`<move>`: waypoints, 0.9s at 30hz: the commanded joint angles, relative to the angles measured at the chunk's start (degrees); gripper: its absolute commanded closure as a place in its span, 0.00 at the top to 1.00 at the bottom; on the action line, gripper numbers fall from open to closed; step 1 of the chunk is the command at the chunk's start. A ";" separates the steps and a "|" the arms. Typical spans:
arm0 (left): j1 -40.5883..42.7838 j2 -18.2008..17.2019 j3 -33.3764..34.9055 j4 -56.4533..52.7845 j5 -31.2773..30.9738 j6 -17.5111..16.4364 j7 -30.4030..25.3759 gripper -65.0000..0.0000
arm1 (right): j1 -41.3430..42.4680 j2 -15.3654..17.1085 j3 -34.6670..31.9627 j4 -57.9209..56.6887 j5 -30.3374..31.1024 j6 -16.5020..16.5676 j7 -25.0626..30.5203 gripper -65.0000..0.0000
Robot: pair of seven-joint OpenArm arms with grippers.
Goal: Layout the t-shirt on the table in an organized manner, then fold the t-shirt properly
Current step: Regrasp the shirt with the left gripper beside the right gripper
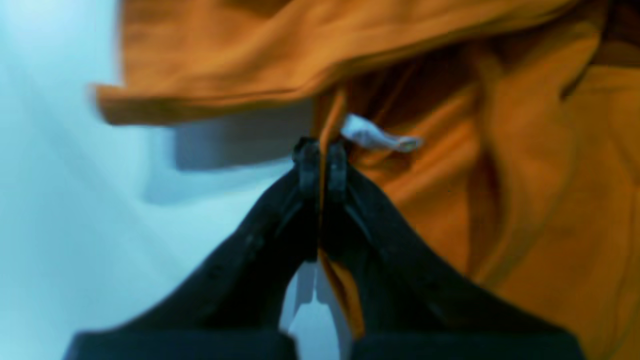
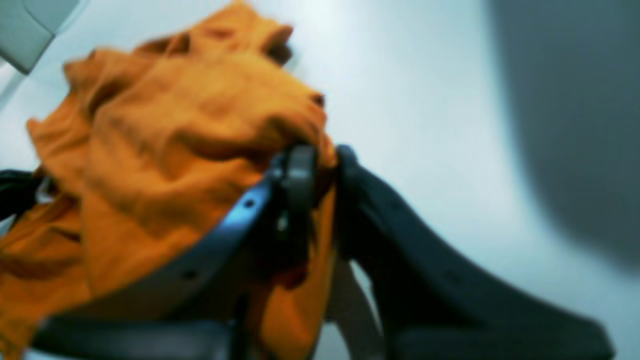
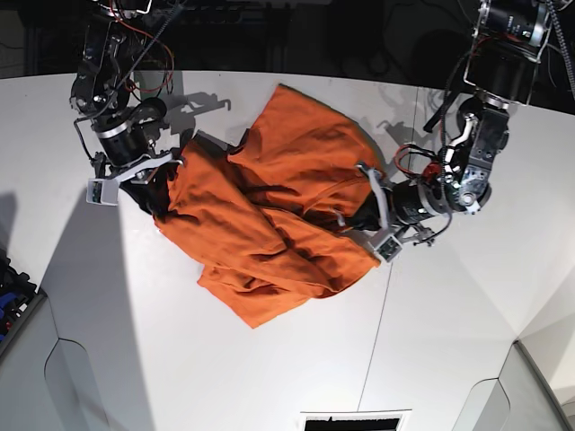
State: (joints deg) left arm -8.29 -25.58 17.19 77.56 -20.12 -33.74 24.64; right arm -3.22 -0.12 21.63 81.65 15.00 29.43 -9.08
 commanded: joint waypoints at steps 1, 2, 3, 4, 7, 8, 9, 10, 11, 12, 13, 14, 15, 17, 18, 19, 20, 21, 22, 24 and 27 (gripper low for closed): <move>-1.05 -1.73 -0.46 0.76 -0.66 0.31 0.02 0.00 | 1.22 0.46 0.39 1.09 0.92 0.81 1.79 0.21; -1.05 -2.82 -0.44 0.76 -1.51 0.31 0.02 0.00 | 1.75 0.46 0.66 1.11 0.90 0.79 1.75 0.23; -1.05 -3.72 -0.46 0.76 -2.25 0.31 0.00 0.00 | 2.03 0.46 0.96 1.11 0.90 0.79 1.77 0.23; -1.05 -4.63 -0.46 0.76 -2.62 0.31 0.00 0.00 | 2.40 0.46 1.22 1.11 1.09 0.79 1.77 0.23; -1.05 -6.08 -0.90 0.81 -2.99 0.28 0.00 0.00 | 2.95 0.46 2.01 1.11 1.14 0.79 1.77 0.23; -1.05 -6.19 -1.18 0.81 -3.19 0.20 0.04 0.00 | 3.02 0.44 1.99 1.11 1.64 0.83 1.66 0.23; -1.05 -6.19 -1.20 0.81 -3.45 0.04 0.02 0.00 | 3.02 0.42 1.88 1.11 2.38 0.94 1.38 0.23; -1.07 -6.14 -1.20 0.81 -3.45 0.04 0.00 0.00 | 3.02 0.42 1.46 1.11 3.28 1.38 1.18 0.23; -1.05 -5.97 -1.20 0.81 -3.50 0.04 0.00 0.00 | 3.02 0.39 1.01 1.11 3.76 1.99 1.09 0.23; -1.05 -5.68 -1.20 0.81 -3.80 0.02 0.02 0.00 | 3.02 0.39 0.22 1.11 4.13 2.32 1.09 0.23; -1.05 -5.42 -1.20 0.81 -3.93 0.00 0.02 0.00 | 3.02 0.39 -0.83 1.11 4.24 2.34 1.09 0.23; -1.05 -5.18 -1.20 0.81 -4.09 -0.02 0.04 0.00 | 3.02 0.39 -2.05 1.11 4.31 2.32 1.09 0.23; -1.05 -4.90 -1.20 0.81 -4.11 -0.17 0.02 0.00 | 3.02 0.39 -3.37 1.11 4.28 2.32 1.09 0.23; -1.05 -4.55 -1.20 0.81 -4.11 -0.39 0.04 0.00 | 3.04 0.39 -6.05 1.11 3.89 2.29 1.09 0.23; -1.05 -4.52 -1.20 0.81 -4.13 -0.37 0.04 0.00 | 3.04 0.33 -7.28 1.11 3.23 2.25 1.14 0.23; -1.05 -4.55 -1.20 0.81 -4.37 -0.37 0.02 0.00 | 3.06 0.11 -8.28 1.11 2.14 1.92 1.14 0.23; -1.05 -4.59 -1.20 0.81 -4.48 -0.39 0.02 0.00 | 3.06 -0.07 -9.09 1.11 0.48 1.51 1.14 0.23; -1.05 -4.59 -1.20 0.81 -4.48 -0.39 0.04 0.00 | 3.04 -0.07 -9.68 1.07 -0.96 1.16 1.14 0.23; -1.05 -4.59 -1.20 0.81 -4.48 -0.39 0.04 0.00 | 3.04 -0.07 -10.03 1.01 -2.03 0.66 1.14 0.23; -1.05 -4.59 -1.20 0.81 -4.48 -0.37 0.04 0.00 | 3.04 -0.02 -10.01 1.01 -2.58 -0.83 1.16 0.23; -1.05 -4.59 -1.20 0.81 -4.46 -0.39 0.33 0.00 | 3.04 -0.02 -9.42 1.01 -2.58 -2.32 1.18 0.23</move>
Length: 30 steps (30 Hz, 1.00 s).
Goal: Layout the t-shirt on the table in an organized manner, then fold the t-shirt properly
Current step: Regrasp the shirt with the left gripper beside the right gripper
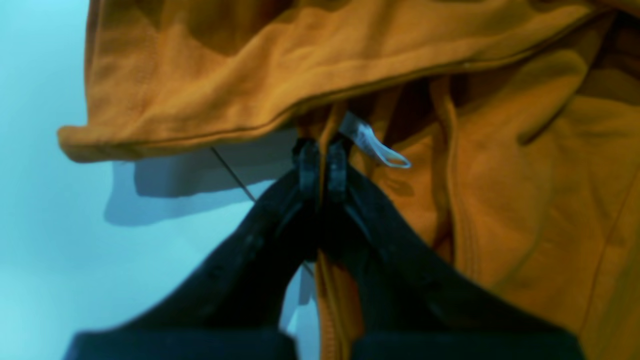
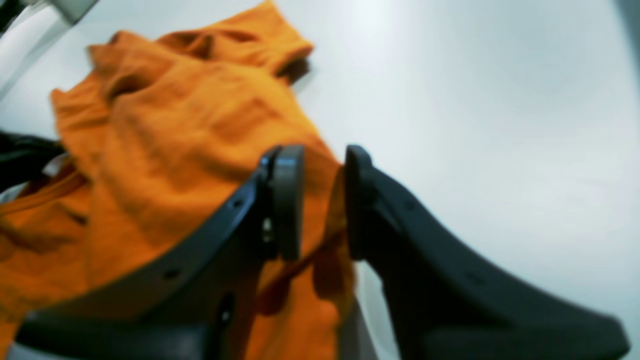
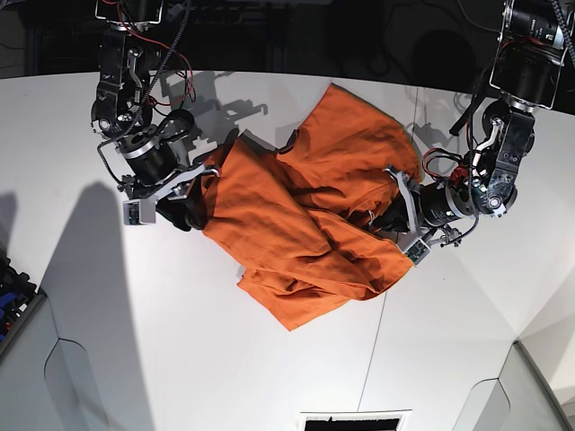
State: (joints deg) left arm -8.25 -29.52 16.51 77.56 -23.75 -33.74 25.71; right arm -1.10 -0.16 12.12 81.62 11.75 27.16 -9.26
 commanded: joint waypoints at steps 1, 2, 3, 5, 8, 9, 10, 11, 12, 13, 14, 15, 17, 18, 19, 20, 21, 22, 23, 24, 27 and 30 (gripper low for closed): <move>-1.09 -0.66 -0.52 0.81 -0.85 -0.39 -0.35 0.00 | 0.92 0.02 0.46 1.03 0.68 -0.42 1.44 0.26; -1.09 -0.66 -0.52 0.81 -0.85 -0.39 -0.07 0.00 | 0.94 0.02 0.87 1.03 0.68 -0.57 1.70 0.30; -1.09 -0.66 -0.52 0.81 -0.85 -0.39 0.17 0.00 | 0.94 0.02 1.36 1.03 0.68 -0.96 1.75 0.36; -1.09 -0.68 -0.52 0.81 -0.85 -0.39 0.26 0.00 | 0.94 0.02 1.97 1.03 0.68 -2.38 1.70 0.44; -1.09 -0.66 -0.52 0.81 -0.87 -0.37 0.22 0.00 | 0.92 -0.02 1.97 0.79 0.70 -1.77 1.27 0.44; -1.09 -0.66 -0.50 0.81 -0.90 -0.37 0.22 0.00 | 0.92 0.02 1.68 0.50 0.68 -0.94 1.29 0.44; -1.09 -0.63 -0.52 0.81 -0.90 -0.37 0.22 0.00 | 0.92 0.00 1.36 0.17 0.70 -0.46 1.29 0.44; -1.09 -0.66 -0.50 0.81 -0.87 -0.37 0.24 0.00 | 0.92 0.00 0.90 -0.33 0.70 -0.11 1.29 0.44; -1.09 -0.66 -0.52 0.81 -0.87 -0.37 0.22 0.00 | 0.94 0.00 0.35 -0.87 0.68 -0.11 1.31 0.43; -1.09 -0.66 -0.52 0.81 -0.87 -0.37 0.24 0.00 | 1.05 0.00 -0.24 -1.49 0.68 -0.15 1.33 0.42; -1.09 -0.66 -0.52 0.81 -0.87 -0.37 0.24 0.00 | 1.16 0.02 -0.76 -2.16 0.66 -0.15 1.33 0.39; -1.09 -0.66 -0.52 0.81 -0.87 -0.37 0.24 0.00 | 1.44 0.00 -1.22 -2.86 0.66 -0.15 1.36 0.37; -1.09 -0.66 -0.52 0.81 -0.87 -0.37 0.24 0.00 | 2.36 0.00 -1.70 -4.15 0.68 -0.13 1.36 0.35; -1.09 -0.66 -0.52 0.81 -0.87 -0.37 0.22 0.00 | 2.69 0.00 -1.75 -4.31 0.68 -0.11 1.38 0.35; -1.09 -0.66 -0.52 0.81 -0.87 -0.37 0.24 0.00 | 2.86 0.00 -1.75 -4.24 0.72 0.02 1.66 0.35; -1.09 -0.66 -0.52 0.81 -0.87 -0.37 0.26 0.00 | 3.06 0.00 -1.75 -4.17 0.74 0.33 1.75 0.35; -1.09 -0.66 -0.52 0.81 -0.87 -0.37 0.26 0.00 | 3.32 0.00 -1.75 -4.15 0.70 0.37 1.75 0.35; -1.09 -0.66 -0.50 0.81 -0.87 -0.37 0.26 0.00 | 3.41 0.00 -1.75 -4.09 0.74 0.42 1.75 0.35; -1.07 -0.66 -0.52 0.81 -0.85 -0.39 0.28 0.00 | 3.45 0.00 -1.75 -4.02 0.79 0.79 1.75 0.35; -1.07 -0.68 -0.52 0.81 -0.85 -0.37 0.28 0.00 | 3.45 0.00 -1.75 -4.00 0.92 1.64 1.75 0.35; -1.09 -0.66 -0.50 0.81 -0.85 -0.37 0.26 0.00 | 3.45 -0.04 -1.75 -4.00 1.40 2.91 1.75 0.35; -1.07 -0.66 -0.52 0.81 -0.87 -0.37 0.26 0.00 | 3.45 -0.02 -1.75 -4.00 1.33 2.89 1.75 0.25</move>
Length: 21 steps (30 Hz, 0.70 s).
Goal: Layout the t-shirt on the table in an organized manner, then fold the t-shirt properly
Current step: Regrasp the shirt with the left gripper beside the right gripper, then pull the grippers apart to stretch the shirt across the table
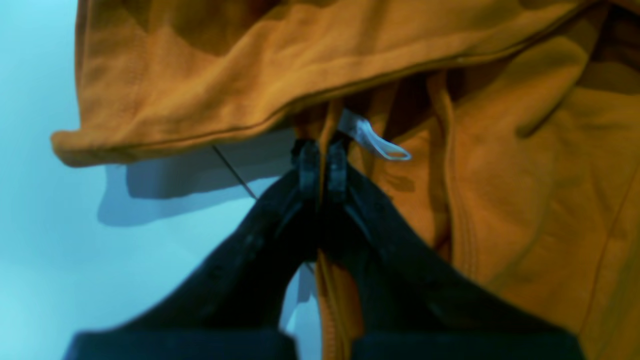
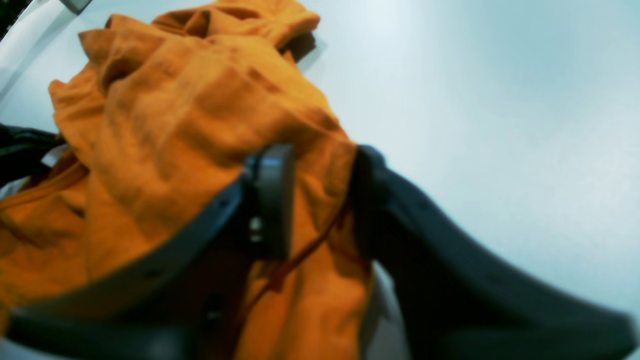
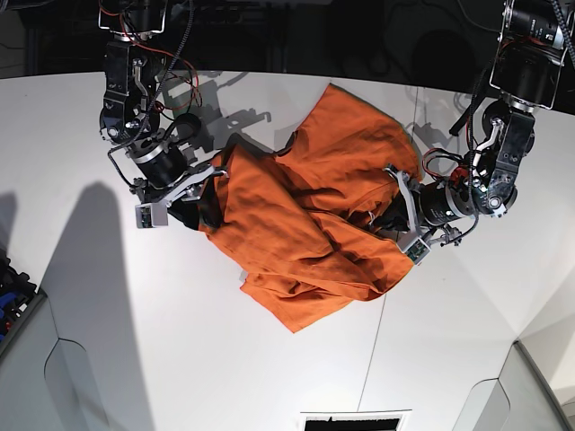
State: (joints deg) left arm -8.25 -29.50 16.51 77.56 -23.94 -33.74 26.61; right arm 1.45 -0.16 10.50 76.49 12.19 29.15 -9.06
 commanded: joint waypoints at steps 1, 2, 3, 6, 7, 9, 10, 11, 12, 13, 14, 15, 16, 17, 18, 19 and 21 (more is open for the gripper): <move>-1.09 -0.68 -0.52 0.81 -0.68 -0.37 -0.63 0.00 | 0.90 -0.02 -0.13 1.14 0.90 0.90 1.55 0.18; -1.09 -0.68 -0.52 0.81 -0.68 -0.37 -0.66 0.00 | 0.90 -0.02 -0.13 1.14 0.90 0.90 1.55 0.13; -1.09 -0.68 -0.50 0.81 -0.68 -0.37 -0.66 0.00 | 0.92 -0.02 -0.13 1.14 0.90 0.90 1.57 0.09; -1.09 -0.68 -0.50 0.81 -0.68 -0.37 -0.63 0.00 | 0.94 -0.02 -0.13 1.27 0.90 0.90 1.60 0.04; -1.09 -0.68 -0.52 0.81 -0.68 -0.39 -0.63 0.00 | 0.94 0.00 -0.13 1.31 0.90 0.90 1.64 0.00; -1.09 -0.70 -0.52 0.81 -0.66 -0.39 -0.66 0.00 | 0.96 0.00 -0.13 1.31 0.87 0.90 1.79 0.00; -1.09 -0.74 -0.52 0.81 -0.63 -0.37 -0.63 0.00 | 0.98 0.02 -0.11 1.31 0.87 0.90 1.79 0.00; -1.09 -0.98 -0.52 0.81 -0.61 -0.37 -0.63 0.00 | 1.09 0.04 0.00 1.36 0.79 0.90 1.79 0.00; -1.09 -1.20 -0.52 0.81 -0.61 -0.35 -0.63 0.00 | 1.22 0.02 0.17 1.62 0.63 0.90 1.84 0.00; -1.09 -1.53 -0.59 0.81 -0.44 -0.37 -0.63 0.00 | 1.44 0.02 0.50 1.90 0.66 0.90 1.81 0.00; -1.09 -1.99 -0.72 0.79 -0.44 -0.37 -0.66 0.00 | 1.86 0.04 1.05 2.16 0.63 0.87 1.75 0.00; -1.09 -2.49 -0.90 0.81 -0.44 -0.35 -0.63 0.00 | 2.25 0.15 1.77 2.49 0.66 0.87 1.77 0.00; -1.09 -3.13 -1.07 0.81 -0.44 -0.37 -0.63 0.00 | 2.80 0.31 2.62 2.78 0.66 0.87 1.75 0.00; -1.09 -3.69 -1.42 0.79 -0.44 -0.37 -0.63 0.00 | 3.28 0.70 3.58 2.97 0.68 0.90 1.75 0.00; -1.09 -4.31 -1.86 0.79 -0.44 -0.37 -0.61 0.00 | 3.82 1.29 4.44 3.04 0.68 0.92 1.68 0.00; -1.09 -4.94 -2.36 0.79 -0.46 -0.35 -0.59 0.00 | 4.28 2.03 5.35 3.04 0.68 0.90 1.70 0.00; -1.09 -6.08 -3.34 0.81 -0.48 -0.35 -0.17 0.00 | 4.76 3.41 7.19 3.04 0.68 0.90 1.55 0.00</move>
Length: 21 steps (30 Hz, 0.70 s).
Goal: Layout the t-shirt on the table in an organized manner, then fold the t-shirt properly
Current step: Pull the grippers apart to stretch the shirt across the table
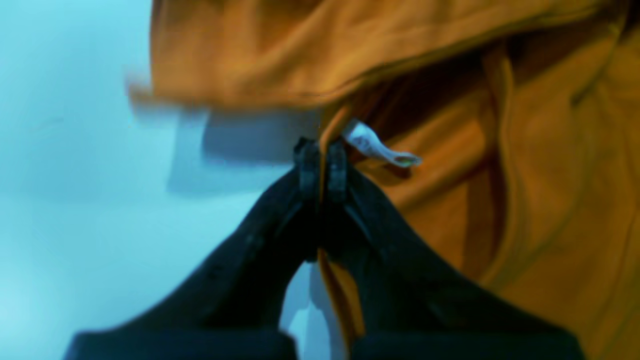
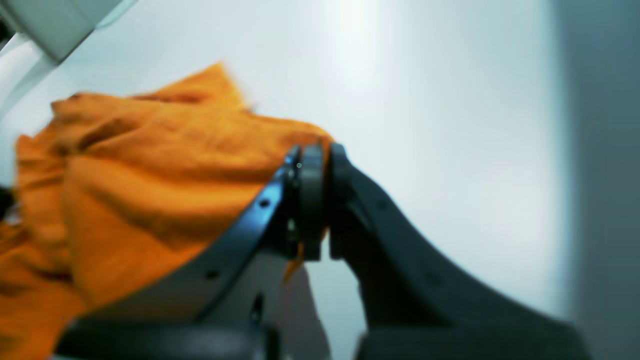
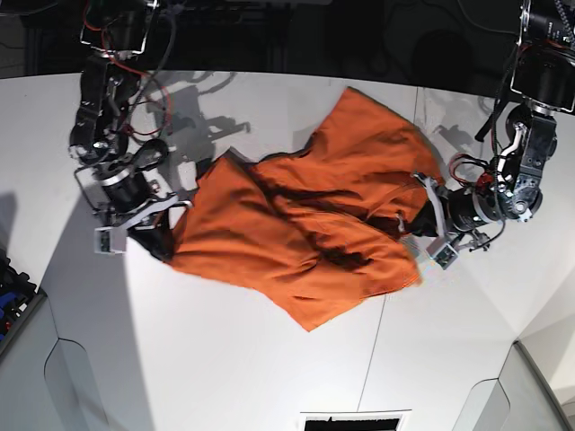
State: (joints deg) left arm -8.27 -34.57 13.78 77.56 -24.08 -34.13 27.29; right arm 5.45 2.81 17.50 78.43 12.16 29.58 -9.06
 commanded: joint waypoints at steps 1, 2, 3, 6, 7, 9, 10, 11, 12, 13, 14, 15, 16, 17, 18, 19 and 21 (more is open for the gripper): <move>-1.07 -1.55 -0.98 0.79 -0.35 0.04 -0.63 0.00 | 0.85 1.18 1.07 1.09 0.72 0.44 1.55 0.00; -1.07 -2.05 -1.27 0.79 -0.33 0.04 -0.37 0.00 | 0.81 1.81 1.92 1.09 0.72 0.44 1.53 0.00; -1.07 -2.62 -1.53 0.79 -0.33 0.04 -0.17 0.00 | 0.68 2.38 2.82 1.09 0.72 0.46 1.51 0.00; -1.07 -4.28 -1.60 0.79 -0.31 0.24 -0.04 0.00 | 0.17 3.58 5.79 1.09 0.92 0.46 1.01 0.00; -1.05 -4.76 -1.62 0.79 -0.33 0.59 0.00 0.00 | -0.13 3.89 6.69 1.09 0.94 0.48 1.03 0.00; -1.07 -5.57 -1.60 0.79 -0.31 1.18 0.59 0.00 | -0.61 4.04 8.72 1.09 0.92 0.48 0.92 0.00; -1.07 -5.79 -1.70 0.79 -0.28 1.90 1.22 0.00 | -1.01 4.02 9.84 1.09 0.92 0.46 0.87 0.00; -1.07 -5.86 -2.10 0.79 -0.28 2.03 2.12 0.00 | -1.40 4.02 10.71 1.09 1.36 0.48 0.87 0.00; -1.07 -5.92 -2.58 0.79 -0.31 1.99 3.06 0.00 | -1.88 4.02 11.63 1.09 1.66 0.46 0.87 0.00; -1.07 -5.92 -3.15 0.79 -0.31 2.01 4.00 0.00 | -2.36 4.02 12.46 1.09 2.40 0.46 0.87 0.00; -1.07 -5.92 -3.87 0.79 -0.31 1.99 4.94 0.00 | -2.75 4.00 13.33 1.09 2.86 0.46 0.83 0.00; -1.05 -5.95 -4.63 0.79 -0.33 1.99 5.46 0.00 | -3.28 4.02 14.08 1.09 3.26 0.46 0.90 0.00; -1.05 -5.92 -5.42 0.79 -0.33 1.99 6.16 0.00 | -3.58 4.04 14.80 1.09 3.65 0.46 0.85 0.00; -1.05 -5.95 -6.14 0.79 -0.33 2.01 6.51 0.00 | -4.11 4.04 15.50 1.09 3.80 0.46 0.90 0.00; -1.05 -5.95 -6.95 0.79 -0.48 2.01 7.02 0.00 | -4.44 4.04 16.06 1.09 4.22 0.46 0.87 0.00; -1.05 -5.92 -7.74 0.79 -0.79 2.01 7.67 0.00 | -4.85 4.04 16.52 1.09 4.39 0.46 0.87 0.00; -1.07 -5.92 -8.98 0.79 -2.25 2.01 8.63 0.00 | -5.53 4.02 17.14 1.09 4.44 0.44 0.85 0.00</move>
State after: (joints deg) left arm -8.25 -39.18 5.50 77.56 -26.41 -32.42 36.58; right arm -0.69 6.02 34.30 78.43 15.62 29.65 -9.80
